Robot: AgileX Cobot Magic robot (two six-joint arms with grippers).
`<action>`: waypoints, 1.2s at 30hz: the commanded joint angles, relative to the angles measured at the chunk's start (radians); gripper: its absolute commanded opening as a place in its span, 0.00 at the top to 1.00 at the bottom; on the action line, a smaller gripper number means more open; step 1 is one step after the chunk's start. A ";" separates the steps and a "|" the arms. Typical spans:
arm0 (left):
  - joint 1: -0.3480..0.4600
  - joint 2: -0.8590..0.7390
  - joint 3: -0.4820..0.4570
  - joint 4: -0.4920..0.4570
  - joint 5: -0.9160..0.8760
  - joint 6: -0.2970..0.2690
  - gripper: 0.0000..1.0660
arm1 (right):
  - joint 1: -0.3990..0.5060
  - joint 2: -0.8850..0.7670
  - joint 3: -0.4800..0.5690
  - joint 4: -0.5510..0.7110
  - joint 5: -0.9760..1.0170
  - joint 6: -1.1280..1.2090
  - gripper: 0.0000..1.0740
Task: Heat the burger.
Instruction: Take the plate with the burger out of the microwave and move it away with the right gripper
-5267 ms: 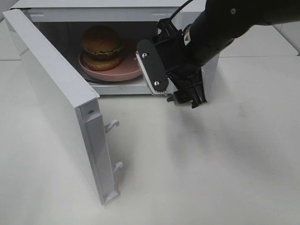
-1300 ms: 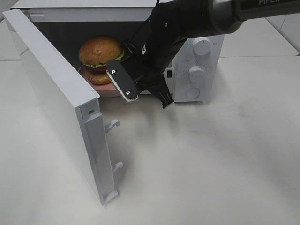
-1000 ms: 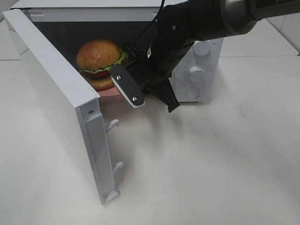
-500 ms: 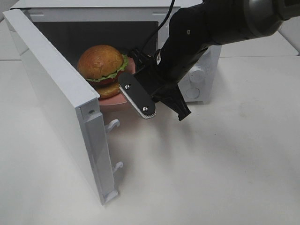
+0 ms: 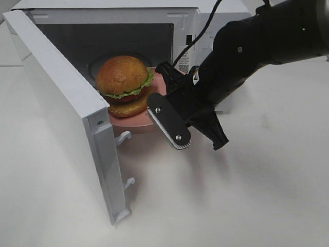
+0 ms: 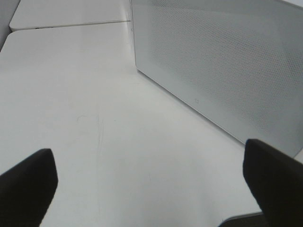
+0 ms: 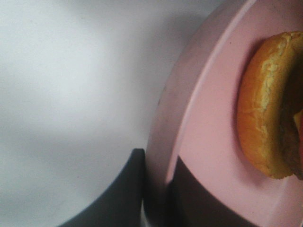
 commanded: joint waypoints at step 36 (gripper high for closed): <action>0.003 -0.019 0.003 -0.001 -0.012 -0.004 0.06 | -0.007 -0.391 0.402 0.044 -0.216 0.053 1.00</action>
